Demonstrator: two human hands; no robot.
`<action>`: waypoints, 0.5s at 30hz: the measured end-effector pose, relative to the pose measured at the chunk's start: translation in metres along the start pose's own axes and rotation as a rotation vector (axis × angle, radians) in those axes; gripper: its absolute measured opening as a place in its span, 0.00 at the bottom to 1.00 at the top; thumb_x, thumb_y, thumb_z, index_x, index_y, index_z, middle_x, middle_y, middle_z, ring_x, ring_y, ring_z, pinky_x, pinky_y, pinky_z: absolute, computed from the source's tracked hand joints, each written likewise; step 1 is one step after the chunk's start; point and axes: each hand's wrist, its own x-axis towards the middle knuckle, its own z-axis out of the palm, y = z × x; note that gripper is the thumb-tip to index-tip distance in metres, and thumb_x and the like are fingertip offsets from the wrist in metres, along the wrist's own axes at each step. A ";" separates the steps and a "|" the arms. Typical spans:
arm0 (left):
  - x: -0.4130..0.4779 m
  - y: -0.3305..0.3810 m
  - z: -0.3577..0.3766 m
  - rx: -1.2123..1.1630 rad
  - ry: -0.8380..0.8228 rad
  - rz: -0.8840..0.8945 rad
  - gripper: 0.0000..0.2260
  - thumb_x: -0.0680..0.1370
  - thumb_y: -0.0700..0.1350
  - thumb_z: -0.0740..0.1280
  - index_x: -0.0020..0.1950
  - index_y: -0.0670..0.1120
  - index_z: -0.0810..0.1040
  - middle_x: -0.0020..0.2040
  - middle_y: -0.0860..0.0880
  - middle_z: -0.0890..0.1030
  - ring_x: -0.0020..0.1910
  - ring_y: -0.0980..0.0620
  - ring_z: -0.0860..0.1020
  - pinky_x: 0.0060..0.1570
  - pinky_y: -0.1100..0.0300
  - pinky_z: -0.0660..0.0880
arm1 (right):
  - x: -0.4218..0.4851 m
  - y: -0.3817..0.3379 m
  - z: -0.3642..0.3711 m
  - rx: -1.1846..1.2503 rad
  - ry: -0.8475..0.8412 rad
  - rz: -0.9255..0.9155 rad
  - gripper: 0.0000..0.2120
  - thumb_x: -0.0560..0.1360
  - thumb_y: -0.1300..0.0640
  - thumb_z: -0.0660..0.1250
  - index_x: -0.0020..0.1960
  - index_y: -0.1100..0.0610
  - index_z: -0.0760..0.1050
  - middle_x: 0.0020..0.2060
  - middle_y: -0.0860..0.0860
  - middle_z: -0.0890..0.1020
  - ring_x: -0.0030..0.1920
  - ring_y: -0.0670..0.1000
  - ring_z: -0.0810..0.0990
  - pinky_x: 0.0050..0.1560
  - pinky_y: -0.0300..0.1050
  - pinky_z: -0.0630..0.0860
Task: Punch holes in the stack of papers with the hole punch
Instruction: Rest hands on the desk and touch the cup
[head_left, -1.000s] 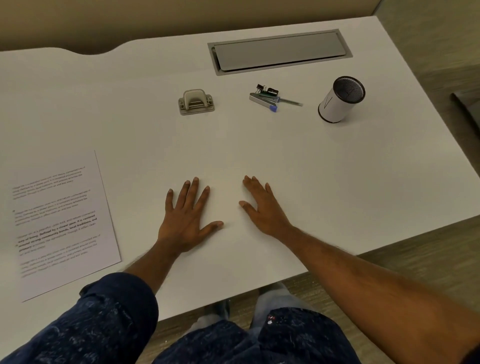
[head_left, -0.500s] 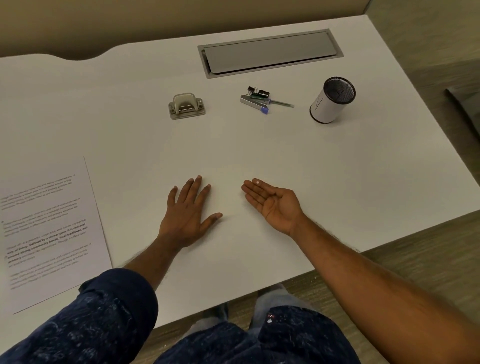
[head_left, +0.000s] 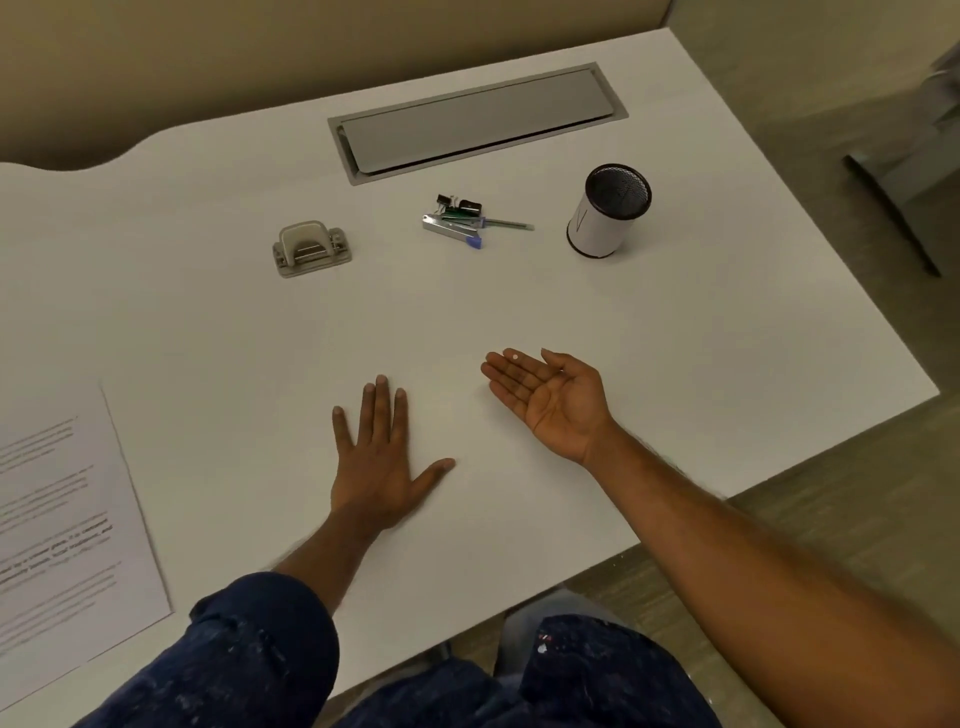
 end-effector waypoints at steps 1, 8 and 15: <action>0.005 0.007 0.000 0.003 -0.001 0.012 0.46 0.74 0.75 0.41 0.79 0.44 0.36 0.79 0.44 0.33 0.78 0.46 0.32 0.75 0.36 0.38 | 0.000 -0.005 -0.002 -0.005 0.000 -0.004 0.21 0.77 0.55 0.58 0.64 0.68 0.72 0.63 0.64 0.77 0.65 0.61 0.76 0.67 0.54 0.72; 0.042 0.068 -0.001 0.018 0.002 0.103 0.46 0.74 0.75 0.40 0.79 0.43 0.37 0.80 0.44 0.35 0.78 0.47 0.34 0.75 0.36 0.39 | 0.000 -0.031 -0.019 0.021 0.011 -0.020 0.21 0.77 0.55 0.58 0.65 0.67 0.71 0.63 0.64 0.77 0.65 0.61 0.76 0.67 0.55 0.71; 0.044 0.073 0.001 -0.032 0.059 0.086 0.44 0.76 0.73 0.45 0.80 0.44 0.39 0.80 0.46 0.37 0.79 0.48 0.35 0.76 0.40 0.38 | -0.003 -0.056 -0.030 0.048 0.008 -0.043 0.21 0.78 0.55 0.57 0.65 0.67 0.71 0.64 0.64 0.77 0.65 0.61 0.76 0.68 0.54 0.70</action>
